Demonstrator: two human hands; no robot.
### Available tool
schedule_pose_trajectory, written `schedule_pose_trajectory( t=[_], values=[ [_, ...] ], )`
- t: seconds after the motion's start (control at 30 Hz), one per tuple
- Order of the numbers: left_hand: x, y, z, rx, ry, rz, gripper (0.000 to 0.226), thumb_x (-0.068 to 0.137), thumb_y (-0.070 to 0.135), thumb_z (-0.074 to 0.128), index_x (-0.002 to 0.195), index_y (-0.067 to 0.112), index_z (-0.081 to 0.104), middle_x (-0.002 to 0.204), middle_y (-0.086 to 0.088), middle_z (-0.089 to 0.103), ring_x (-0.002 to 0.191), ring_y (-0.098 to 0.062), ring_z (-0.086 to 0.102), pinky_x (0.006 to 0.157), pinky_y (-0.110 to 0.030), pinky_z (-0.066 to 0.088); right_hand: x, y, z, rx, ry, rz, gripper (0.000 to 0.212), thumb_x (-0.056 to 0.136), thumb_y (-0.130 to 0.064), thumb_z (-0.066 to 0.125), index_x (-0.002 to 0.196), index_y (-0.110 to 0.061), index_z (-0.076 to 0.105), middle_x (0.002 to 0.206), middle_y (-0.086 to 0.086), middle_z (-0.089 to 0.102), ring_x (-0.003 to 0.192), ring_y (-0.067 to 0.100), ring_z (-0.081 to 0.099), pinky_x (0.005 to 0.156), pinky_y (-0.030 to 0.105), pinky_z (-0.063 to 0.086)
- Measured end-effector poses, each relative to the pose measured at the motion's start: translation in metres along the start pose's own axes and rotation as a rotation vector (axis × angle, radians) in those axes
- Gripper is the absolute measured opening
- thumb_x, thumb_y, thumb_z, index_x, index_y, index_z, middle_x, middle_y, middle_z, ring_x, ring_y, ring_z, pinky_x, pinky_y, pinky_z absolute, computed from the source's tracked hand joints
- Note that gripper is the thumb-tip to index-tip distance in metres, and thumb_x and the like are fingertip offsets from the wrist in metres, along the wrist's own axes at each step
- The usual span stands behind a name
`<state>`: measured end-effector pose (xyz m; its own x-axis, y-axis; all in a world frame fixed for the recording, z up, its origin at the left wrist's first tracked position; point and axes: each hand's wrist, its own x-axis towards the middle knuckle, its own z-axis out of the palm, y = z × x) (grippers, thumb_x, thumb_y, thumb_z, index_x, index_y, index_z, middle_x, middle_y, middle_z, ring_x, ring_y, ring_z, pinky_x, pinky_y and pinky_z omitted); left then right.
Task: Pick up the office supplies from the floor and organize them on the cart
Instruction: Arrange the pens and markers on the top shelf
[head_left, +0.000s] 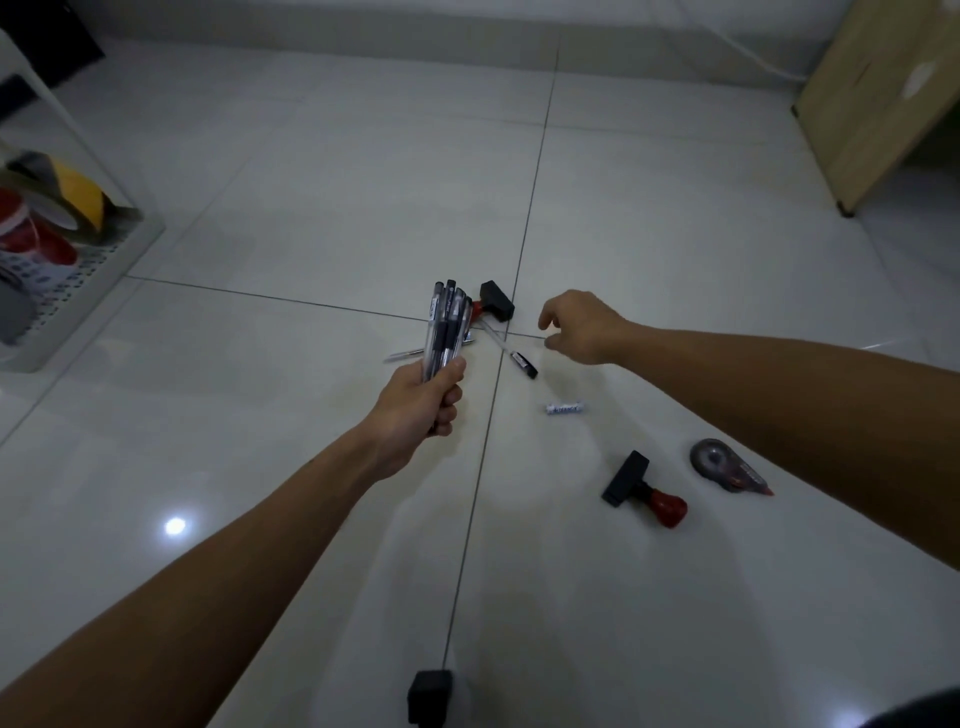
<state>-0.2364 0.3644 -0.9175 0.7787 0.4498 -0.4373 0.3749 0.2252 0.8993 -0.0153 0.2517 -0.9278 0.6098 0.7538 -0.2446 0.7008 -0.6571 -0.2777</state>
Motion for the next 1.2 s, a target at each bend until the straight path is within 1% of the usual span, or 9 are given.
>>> schedule_pose_trajectory(
  t=[0.23, 0.37, 0.6, 0.7, 0.87, 0.97, 1.07, 1.13, 1.2],
  values=[
    [-0.005, 0.003, 0.005, 0.046, -0.016, 0.05, 0.022, 0.101, 0.034, 0.051, 0.092, 0.014, 0.054, 0.063, 0.004, 0.043, 0.052, -0.01, 0.035, 0.048, -0.023, 0.035, -0.016, -0.01, 0.018, -0.104, -0.34, -0.128, 0.046, 0.1, -0.026, 0.054, 0.144, -0.017, 0.046, 0.142, 0.013, 0.043, 0.126, 0.03, 0.047, 0.104, 0.036, 0.039],
    [-0.008, 0.005, 0.003, 0.011, -0.001, 0.07, 0.028, 0.101, 0.038, 0.049, 0.099, 0.011, 0.056, 0.061, 0.004, 0.039, 0.05, -0.011, 0.03, 0.047, -0.024, 0.027, -0.019, -0.019, 0.034, -0.289, -0.441, -0.136, 0.039, 0.101, -0.024, 0.047, 0.136, -0.007, 0.05, 0.14, 0.017, 0.04, 0.119, 0.034, 0.05, 0.101, 0.042, 0.045],
    [-0.007, 0.001, -0.007, -0.063, 0.114, 0.056, 0.042, 0.101, 0.049, 0.042, 0.099, 0.01, 0.057, 0.058, 0.003, 0.04, 0.047, -0.01, 0.027, 0.046, -0.025, 0.023, -0.031, -0.02, 0.041, -0.299, -0.265, -0.105, 0.025, 0.096, -0.007, 0.052, 0.12, -0.001, 0.051, 0.121, 0.018, 0.049, 0.086, 0.024, 0.048, 0.074, 0.034, 0.047],
    [-0.005, -0.001, -0.01, -0.077, 0.181, 0.059, 0.037, 0.099, 0.047, 0.049, 0.097, 0.011, 0.057, 0.058, 0.003, 0.039, 0.047, -0.01, 0.027, 0.046, -0.025, 0.023, -0.039, -0.017, 0.04, -0.288, -0.232, -0.087, 0.026, 0.094, -0.005, 0.057, 0.12, -0.003, 0.052, 0.121, 0.017, 0.049, 0.086, 0.025, 0.05, 0.072, 0.033, 0.045],
    [-0.002, 0.0, -0.009, -0.051, 0.223, 0.062, 0.031, 0.096, 0.043, 0.057, 0.096, 0.012, 0.059, 0.058, 0.004, 0.041, 0.049, -0.011, 0.031, 0.044, -0.024, 0.027, -0.051, -0.011, 0.044, -0.312, -0.246, -0.109, 0.024, 0.094, -0.001, 0.053, 0.118, 0.0, 0.053, 0.12, 0.019, 0.052, 0.101, 0.032, 0.06, 0.074, 0.034, 0.046],
    [-0.003, 0.001, -0.007, -0.042, 0.208, 0.074, 0.032, 0.097, 0.044, 0.056, 0.096, 0.012, 0.059, 0.058, 0.004, 0.041, 0.049, -0.01, 0.031, 0.044, -0.024, 0.028, -0.057, -0.009, 0.049, -0.29, -0.229, -0.122, 0.017, 0.092, 0.002, 0.052, 0.107, -0.005, 0.049, 0.103, 0.012, 0.05, 0.092, 0.03, 0.057, 0.067, 0.033, 0.04],
    [-0.002, 0.001, -0.008, 0.001, 0.223, 0.09, 0.03, 0.097, 0.043, 0.056, 0.093, 0.014, 0.059, 0.058, 0.005, 0.041, 0.048, -0.01, 0.031, 0.043, -0.023, 0.028, -0.054, -0.01, 0.05, -0.151, -0.183, -0.113, 0.022, 0.088, 0.0, 0.056, 0.099, -0.009, 0.039, 0.086, 0.005, 0.044, 0.082, 0.025, 0.051, 0.06, 0.034, 0.041],
    [-0.002, 0.0, -0.009, 0.061, 0.251, 0.112, 0.029, 0.097, 0.043, 0.055, 0.091, 0.015, 0.059, 0.06, 0.004, 0.043, 0.05, -0.01, 0.033, 0.044, -0.022, 0.03, -0.048, -0.013, 0.045, -0.012, -0.132, -0.136, 0.017, 0.088, -0.005, 0.059, 0.103, -0.01, 0.053, 0.096, 0.006, 0.056, 0.085, 0.022, 0.056, 0.068, 0.034, 0.049],
    [-0.002, -0.002, -0.01, 0.163, 0.276, 0.173, 0.028, 0.097, 0.042, 0.055, 0.086, 0.017, 0.057, 0.065, 0.003, 0.046, 0.054, -0.011, 0.038, 0.047, -0.024, 0.034, -0.043, -0.018, 0.035, 0.158, -0.086, -0.153, 0.014, 0.09, -0.01, 0.062, 0.104, -0.011, 0.064, 0.098, 0.002, 0.062, 0.087, 0.017, 0.059, 0.073, 0.027, 0.048]
  ],
)
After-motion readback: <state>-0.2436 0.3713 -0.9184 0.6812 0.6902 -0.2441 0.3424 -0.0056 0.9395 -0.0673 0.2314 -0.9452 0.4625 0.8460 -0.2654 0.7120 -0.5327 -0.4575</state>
